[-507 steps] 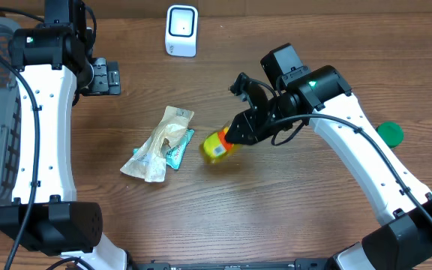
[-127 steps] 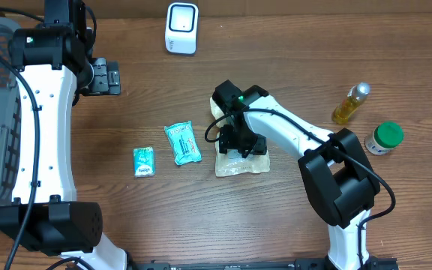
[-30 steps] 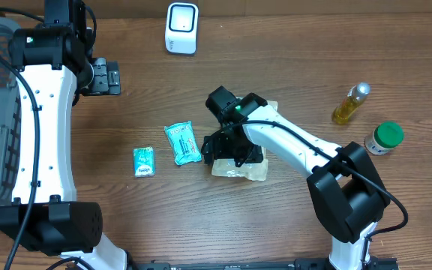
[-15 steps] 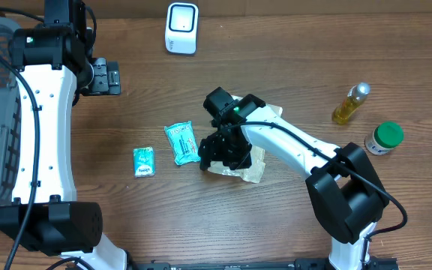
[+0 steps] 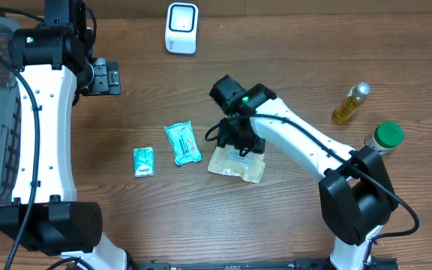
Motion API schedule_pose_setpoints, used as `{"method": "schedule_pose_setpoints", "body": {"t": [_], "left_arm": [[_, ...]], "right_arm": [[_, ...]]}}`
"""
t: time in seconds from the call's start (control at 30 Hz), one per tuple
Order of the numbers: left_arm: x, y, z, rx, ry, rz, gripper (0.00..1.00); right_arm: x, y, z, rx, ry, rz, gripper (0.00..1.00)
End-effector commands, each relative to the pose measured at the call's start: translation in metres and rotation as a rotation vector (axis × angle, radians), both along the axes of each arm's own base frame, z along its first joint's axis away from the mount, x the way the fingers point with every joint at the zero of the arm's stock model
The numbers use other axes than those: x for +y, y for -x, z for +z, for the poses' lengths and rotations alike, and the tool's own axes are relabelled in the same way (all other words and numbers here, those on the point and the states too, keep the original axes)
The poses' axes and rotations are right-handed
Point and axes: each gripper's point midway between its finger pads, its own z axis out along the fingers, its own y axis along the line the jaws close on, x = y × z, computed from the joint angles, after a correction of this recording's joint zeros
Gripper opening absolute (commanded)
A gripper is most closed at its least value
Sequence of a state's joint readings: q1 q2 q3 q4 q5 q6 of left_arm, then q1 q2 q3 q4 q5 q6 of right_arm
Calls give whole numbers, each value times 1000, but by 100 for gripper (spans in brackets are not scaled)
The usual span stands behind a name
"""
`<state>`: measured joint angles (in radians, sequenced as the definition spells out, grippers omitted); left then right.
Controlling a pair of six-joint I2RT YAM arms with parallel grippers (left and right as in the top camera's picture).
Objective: Scan the item barcode
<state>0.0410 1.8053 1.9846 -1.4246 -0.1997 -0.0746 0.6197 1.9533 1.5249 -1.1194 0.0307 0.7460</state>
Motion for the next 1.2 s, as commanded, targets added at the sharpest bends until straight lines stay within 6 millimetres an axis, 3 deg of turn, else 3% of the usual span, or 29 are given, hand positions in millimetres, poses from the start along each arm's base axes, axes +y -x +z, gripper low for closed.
{"method": "schedule_pose_setpoints", "body": {"t": [0.0, 0.3, 0.8, 0.83, 0.9, 1.0, 1.17], "left_arm": [[1, -2, 4, -10, -12, -5, 100], [0, -2, 4, -10, -12, -7, 99], [1, -2, 4, -10, -12, -6, 99], [1, -2, 4, -10, -12, -6, 100], [1, -2, 4, -10, -12, -6, 100], [1, -2, 4, -10, -12, -6, 99], [1, -2, 4, -10, -12, -6, 100]], "right_arm": [[-24, -15, 2, -71, 53, -110, 69], [-22, -24, -21, -86, -21, -134, 67], [-26, -12, -58, -88, -30, -153, 63], [-26, -11, -58, -86, -29, -152, 62], [-26, -10, -57, -83, -28, -152, 50], [-30, -12, -46, -79, -22, -155, 45], [-36, -23, -5, -113, -68, -122, 36]]}}
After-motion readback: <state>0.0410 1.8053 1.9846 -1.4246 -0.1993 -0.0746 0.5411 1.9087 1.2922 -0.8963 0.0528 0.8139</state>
